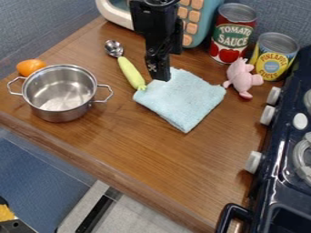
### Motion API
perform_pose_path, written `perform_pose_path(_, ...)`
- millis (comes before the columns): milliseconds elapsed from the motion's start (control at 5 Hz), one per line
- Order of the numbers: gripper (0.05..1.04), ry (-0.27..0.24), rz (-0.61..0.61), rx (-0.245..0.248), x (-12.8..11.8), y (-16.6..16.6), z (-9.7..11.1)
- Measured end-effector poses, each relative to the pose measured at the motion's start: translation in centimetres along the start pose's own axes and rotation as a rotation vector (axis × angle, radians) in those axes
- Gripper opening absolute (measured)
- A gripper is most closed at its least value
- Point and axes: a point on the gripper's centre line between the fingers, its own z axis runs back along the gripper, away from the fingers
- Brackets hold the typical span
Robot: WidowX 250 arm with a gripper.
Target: Move the yellow spoon on the bottom part of the table
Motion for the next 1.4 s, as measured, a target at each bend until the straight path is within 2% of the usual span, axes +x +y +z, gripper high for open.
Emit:
perform_pose_path(200,1.000,-0.010,-0.007,0.043,0.2,0.5,-0.9)
perform_pose_path(400,0.999,-0.064,0.015,0.093,3.7,-0.5,0.1)
perform_pose_path(800,0.999,-0.050,-0.186,0.160,7.3,-2.3,0.6)
perform_pose_path(1000,0.999,-0.079,-0.335,0.215,8.3,-2.8,-1.7)
perform_pose_path(1200,0.999,-0.101,-0.442,0.201,7.3,-2.8,-2.3)
perform_pose_path(1400,0.999,-0.091,-0.555,0.178,6.4,-2.9,-3.4)
